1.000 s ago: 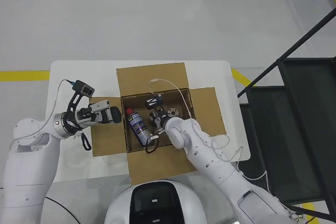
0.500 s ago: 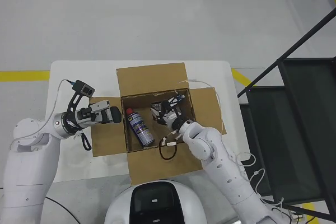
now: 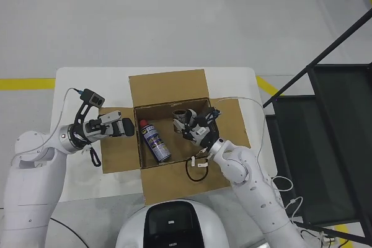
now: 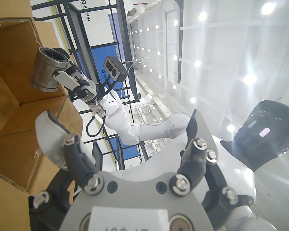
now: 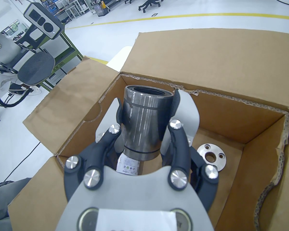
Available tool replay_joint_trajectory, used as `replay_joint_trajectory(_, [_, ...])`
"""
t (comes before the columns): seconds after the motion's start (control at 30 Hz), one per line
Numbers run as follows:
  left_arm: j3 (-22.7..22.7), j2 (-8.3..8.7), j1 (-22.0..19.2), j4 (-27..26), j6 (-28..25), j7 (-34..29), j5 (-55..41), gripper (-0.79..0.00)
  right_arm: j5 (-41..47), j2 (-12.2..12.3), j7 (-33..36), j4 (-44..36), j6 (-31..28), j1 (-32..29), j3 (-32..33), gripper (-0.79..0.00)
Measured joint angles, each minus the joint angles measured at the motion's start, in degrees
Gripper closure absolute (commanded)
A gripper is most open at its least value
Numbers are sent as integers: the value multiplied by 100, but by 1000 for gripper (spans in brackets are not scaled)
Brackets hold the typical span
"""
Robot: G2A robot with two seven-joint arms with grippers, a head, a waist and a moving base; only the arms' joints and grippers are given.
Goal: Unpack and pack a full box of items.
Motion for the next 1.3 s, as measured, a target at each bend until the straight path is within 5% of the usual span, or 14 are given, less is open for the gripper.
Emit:
replay_joint_trajectory(0.47, [0, 0, 0, 0, 0, 0, 0, -785, 192, -2, -126, -28, 10, -31, 33, 0])
replay_joint_trajectory(0.6, [0, 0, 0, 0, 0, 0, 0, -785, 581, 71, -409, -122, -694, -142, 315, 0])
replay_joint_trajectory(0.87, [0, 0, 0, 0, 0, 0, 0, -785, 686, 256, -1479, -477, -1482, -870, 1480, 0])
replay_joint_trajectory(1.3, [0, 0, 0, 0, 0, 0, 0, -785, 159, 363, -3168, 159, -1327, -1421, 2569, 0])
